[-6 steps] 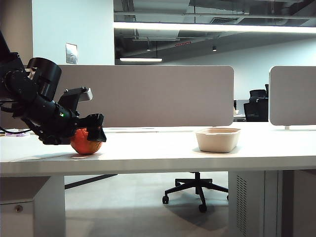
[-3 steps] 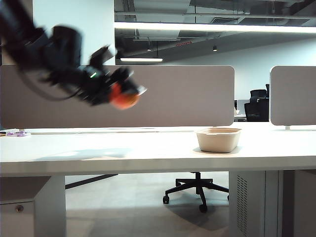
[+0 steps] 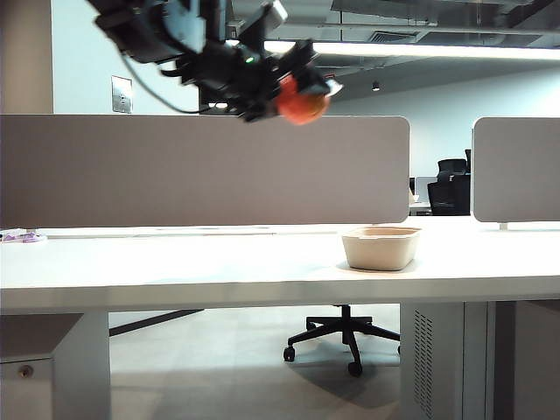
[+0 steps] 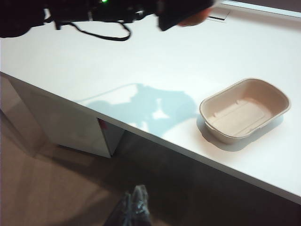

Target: Pick up the orange and place it into the paper lunchbox.

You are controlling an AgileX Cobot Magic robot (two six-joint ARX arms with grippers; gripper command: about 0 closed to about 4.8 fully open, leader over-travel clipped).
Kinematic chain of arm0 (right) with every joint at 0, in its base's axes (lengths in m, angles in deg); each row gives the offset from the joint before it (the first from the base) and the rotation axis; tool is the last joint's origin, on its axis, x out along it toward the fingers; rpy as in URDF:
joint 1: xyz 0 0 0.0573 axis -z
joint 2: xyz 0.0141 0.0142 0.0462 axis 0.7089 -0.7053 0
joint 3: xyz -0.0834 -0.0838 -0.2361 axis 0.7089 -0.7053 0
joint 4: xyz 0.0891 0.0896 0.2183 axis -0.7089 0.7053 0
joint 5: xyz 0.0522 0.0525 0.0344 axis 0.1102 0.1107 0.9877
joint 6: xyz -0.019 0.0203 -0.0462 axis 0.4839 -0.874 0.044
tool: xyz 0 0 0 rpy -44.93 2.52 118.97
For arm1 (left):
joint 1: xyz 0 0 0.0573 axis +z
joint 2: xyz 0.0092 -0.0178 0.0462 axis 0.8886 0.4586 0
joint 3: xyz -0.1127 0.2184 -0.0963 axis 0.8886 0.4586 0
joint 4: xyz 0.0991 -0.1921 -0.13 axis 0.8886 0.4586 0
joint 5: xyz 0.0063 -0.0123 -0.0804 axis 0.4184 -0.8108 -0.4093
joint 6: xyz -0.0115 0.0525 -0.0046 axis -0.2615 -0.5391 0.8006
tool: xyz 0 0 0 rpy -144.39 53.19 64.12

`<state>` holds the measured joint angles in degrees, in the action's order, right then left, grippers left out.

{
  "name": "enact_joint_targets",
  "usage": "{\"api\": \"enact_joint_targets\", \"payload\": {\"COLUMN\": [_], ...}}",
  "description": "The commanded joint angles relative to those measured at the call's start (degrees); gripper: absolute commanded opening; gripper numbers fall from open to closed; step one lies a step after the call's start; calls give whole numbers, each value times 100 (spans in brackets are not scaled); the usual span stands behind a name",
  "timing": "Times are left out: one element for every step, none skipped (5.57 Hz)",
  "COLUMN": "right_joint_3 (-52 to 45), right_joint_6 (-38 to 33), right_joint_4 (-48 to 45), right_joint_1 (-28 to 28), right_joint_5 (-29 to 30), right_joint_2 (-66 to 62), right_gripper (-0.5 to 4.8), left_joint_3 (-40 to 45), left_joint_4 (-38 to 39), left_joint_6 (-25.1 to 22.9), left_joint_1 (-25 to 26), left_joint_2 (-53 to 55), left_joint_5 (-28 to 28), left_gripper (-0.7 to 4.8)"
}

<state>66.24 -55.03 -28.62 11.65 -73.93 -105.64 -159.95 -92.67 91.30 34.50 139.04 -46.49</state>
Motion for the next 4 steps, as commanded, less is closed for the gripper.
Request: {"api": "enact_joint_targets", "payload": {"right_joint_3": [164,210,221,232], "right_joint_6": [-2,-2,-2,-4], "right_joint_4": [-83,-68,-59,-59], "right_joint_1": [-4,-4,-4,-4], "right_joint_5": [-24,-22,-20,-17], "right_joint_2": [111,111,111,111], "right_gripper": [-5,-5,-5,-5], "left_joint_3": [-1193,-1521,-1602,-1633], "left_joint_4": [50,50,46,-4], "left_joint_6": [-17,44,160,221], "left_joint_1": [-514,-625,-660,-769], "left_joint_2": [1200,1705,1871,2124], "left_joint_5": [264,387,415,671], "left_gripper": [268,268,268,268]}}
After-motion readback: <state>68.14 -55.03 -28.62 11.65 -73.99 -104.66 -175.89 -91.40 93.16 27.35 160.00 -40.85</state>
